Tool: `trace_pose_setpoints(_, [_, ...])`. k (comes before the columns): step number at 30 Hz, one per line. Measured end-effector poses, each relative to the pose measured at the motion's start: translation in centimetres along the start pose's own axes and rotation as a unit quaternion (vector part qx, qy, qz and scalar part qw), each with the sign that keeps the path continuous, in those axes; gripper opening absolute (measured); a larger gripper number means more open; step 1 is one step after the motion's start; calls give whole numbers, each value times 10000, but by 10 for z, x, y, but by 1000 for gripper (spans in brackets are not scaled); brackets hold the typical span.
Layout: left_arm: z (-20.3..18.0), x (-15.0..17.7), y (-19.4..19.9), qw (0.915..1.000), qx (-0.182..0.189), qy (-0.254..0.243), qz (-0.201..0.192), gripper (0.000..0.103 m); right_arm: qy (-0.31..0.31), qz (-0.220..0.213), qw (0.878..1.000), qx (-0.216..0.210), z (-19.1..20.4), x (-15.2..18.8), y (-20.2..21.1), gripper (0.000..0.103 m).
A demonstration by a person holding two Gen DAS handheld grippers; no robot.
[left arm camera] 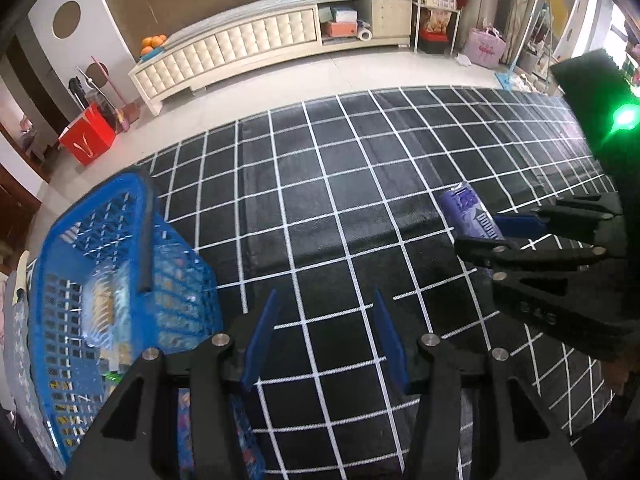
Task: Organize snacks
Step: 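Carry the gum tube over the blue basket with the right tool, then lower the gum tube into the basket and open the right tool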
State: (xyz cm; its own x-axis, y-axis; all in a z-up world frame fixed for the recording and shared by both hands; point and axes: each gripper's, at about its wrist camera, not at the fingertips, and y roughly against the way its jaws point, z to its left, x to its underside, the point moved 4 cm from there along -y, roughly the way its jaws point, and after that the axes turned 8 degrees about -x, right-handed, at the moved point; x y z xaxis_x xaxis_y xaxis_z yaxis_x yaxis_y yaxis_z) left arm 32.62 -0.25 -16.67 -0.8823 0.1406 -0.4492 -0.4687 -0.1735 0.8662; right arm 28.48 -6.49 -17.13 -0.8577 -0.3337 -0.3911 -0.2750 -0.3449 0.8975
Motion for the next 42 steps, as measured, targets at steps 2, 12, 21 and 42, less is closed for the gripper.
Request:
trace_pose_setpoints(2, [5, 4, 13, 9999, 3, 33, -98, 47, 50, -106, 9999, -23, 7, 0, 15, 36])
trace_pose_setpoints(12, [53, 23, 69, 9977, 49, 467, -499, 47, 454, -512, 9976, -94, 69, -20, 65, 36])
trace_pose_setpoints(21, [117, 53, 111, 9940, -196, 758, -763, 47, 979, -795, 9914, -341, 137, -34, 82, 36])
trace_pose_setpoints(42, [254, 129, 96, 9816, -608, 1774, -353, 47, 1728, 103, 9827, -661, 258, -53, -17, 36])
